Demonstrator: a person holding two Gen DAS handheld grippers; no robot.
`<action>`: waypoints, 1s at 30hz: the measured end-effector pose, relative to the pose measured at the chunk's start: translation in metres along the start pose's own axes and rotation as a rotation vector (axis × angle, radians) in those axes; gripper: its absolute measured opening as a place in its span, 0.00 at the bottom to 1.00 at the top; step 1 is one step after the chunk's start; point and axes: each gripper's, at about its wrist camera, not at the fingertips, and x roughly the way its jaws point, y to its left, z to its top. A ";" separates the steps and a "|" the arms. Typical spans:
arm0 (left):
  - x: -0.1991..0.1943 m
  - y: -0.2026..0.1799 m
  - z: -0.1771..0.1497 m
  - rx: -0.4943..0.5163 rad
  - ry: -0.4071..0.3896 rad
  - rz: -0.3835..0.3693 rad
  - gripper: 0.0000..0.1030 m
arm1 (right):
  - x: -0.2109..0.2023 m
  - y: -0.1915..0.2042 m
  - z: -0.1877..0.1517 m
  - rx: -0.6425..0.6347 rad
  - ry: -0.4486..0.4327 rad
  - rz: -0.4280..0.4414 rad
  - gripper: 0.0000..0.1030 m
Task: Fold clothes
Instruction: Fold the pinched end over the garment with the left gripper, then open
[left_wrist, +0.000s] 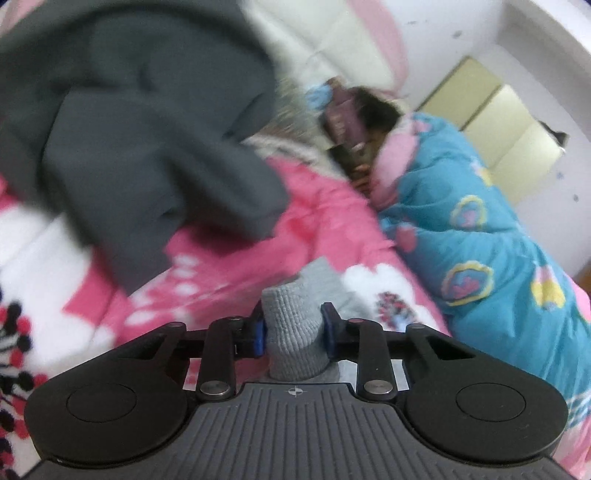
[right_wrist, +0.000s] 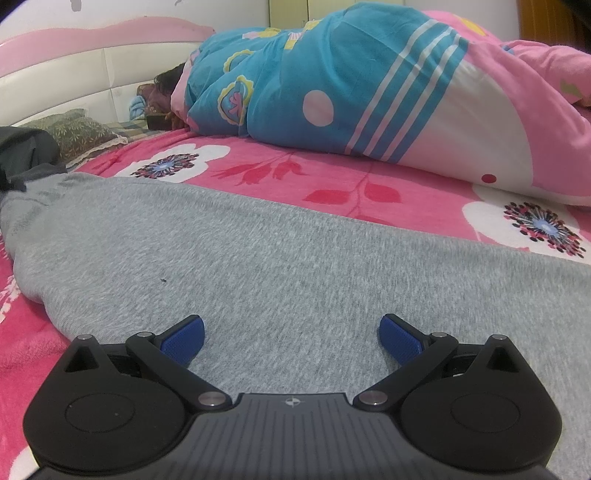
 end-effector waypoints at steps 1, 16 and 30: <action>-0.005 -0.011 0.000 0.027 -0.015 -0.013 0.24 | 0.000 0.000 0.000 0.001 -0.001 0.001 1.00; -0.081 -0.190 -0.078 0.515 -0.095 -0.316 0.21 | -0.004 -0.010 -0.001 0.055 -0.026 0.050 1.00; -0.062 -0.223 -0.258 0.745 0.074 -0.367 0.22 | -0.010 -0.039 -0.005 0.218 -0.079 0.181 1.00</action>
